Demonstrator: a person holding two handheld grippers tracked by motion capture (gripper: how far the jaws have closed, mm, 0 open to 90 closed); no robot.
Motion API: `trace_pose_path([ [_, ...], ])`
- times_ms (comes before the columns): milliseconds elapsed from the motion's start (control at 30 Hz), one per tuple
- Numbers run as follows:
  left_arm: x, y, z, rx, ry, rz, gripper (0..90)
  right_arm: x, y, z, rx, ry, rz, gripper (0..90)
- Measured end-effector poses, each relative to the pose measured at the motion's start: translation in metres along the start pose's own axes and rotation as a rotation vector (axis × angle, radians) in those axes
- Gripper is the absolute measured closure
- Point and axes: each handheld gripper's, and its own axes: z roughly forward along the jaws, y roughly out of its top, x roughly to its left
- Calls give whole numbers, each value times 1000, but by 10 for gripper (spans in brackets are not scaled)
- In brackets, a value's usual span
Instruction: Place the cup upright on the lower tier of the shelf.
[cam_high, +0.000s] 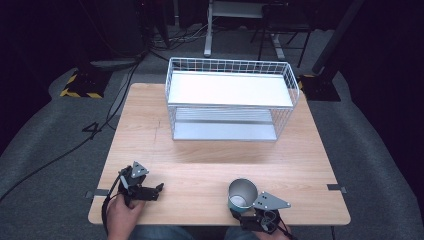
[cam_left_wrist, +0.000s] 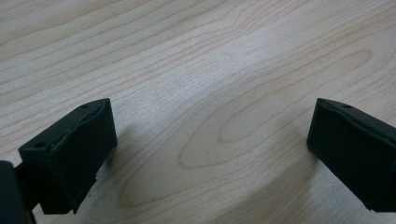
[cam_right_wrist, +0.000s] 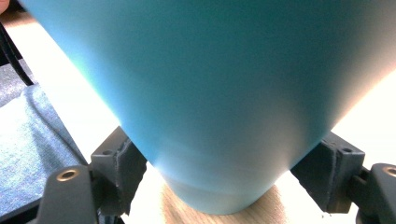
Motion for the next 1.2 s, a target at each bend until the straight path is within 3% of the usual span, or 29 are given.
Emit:
trace_pose_path([
  [533, 0, 0, 0, -1, -1, 0, 19, -6, 10, -4, -10, 3, 14, 255],
  [833, 0, 0, 0, -1, 0, 0, 19, -16, 31, -11, -50, -12, 11, 255],
  [1200, 0, 0, 0, -1, -1, -1, 19, -32, 55, -8, -55, -27, 15, 256],
])
